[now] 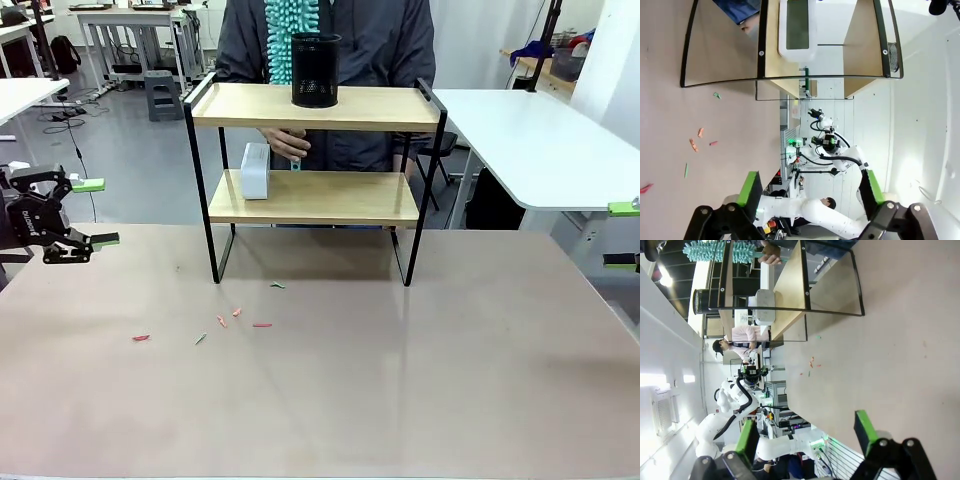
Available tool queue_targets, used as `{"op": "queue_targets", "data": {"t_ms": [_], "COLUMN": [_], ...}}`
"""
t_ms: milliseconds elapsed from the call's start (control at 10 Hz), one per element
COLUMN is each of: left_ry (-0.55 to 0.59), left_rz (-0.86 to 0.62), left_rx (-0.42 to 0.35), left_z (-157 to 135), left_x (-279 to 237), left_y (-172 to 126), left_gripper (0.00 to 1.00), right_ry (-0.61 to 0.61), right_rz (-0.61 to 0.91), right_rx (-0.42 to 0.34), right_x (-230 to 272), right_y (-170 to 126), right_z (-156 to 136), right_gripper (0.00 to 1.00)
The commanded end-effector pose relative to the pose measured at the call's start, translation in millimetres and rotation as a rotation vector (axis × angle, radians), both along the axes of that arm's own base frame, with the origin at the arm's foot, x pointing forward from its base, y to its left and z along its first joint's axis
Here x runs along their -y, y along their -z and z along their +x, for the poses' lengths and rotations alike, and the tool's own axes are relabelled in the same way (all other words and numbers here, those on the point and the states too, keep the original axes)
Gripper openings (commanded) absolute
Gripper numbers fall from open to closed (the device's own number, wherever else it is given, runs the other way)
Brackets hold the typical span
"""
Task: Clean the shelf.
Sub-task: Hand the Duster back to the human.
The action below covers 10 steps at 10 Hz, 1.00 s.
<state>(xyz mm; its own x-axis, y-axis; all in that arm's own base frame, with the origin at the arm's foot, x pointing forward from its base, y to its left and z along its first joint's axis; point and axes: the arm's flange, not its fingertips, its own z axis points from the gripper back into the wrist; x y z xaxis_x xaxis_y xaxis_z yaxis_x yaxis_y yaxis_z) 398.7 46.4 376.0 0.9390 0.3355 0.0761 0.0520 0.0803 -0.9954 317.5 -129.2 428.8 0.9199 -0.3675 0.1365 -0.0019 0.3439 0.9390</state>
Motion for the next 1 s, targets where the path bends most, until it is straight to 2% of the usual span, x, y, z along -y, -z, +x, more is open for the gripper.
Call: {"op": "queue_targets", "data": {"t_ms": [0,900], "left_ry": [0.001,0.001], "left_rz": [0.002,0.002], "left_rx": [-0.015,-0.015], "left_z": [-4.1,-4.1], "left_x": [3.3,3.3], "left_y": [0.8,0.8], "left_gripper": [1.0,1.0], "right_ry": [-0.01,-0.01], "right_rz": [0.0,0.0], "right_rx": [0.001,0.001], "right_x": [-0.3,-0.3], "right_y": [-1.5,-1.5], "right_z": [-2.4,-2.4], "right_gripper": [1.0,1.0]}}
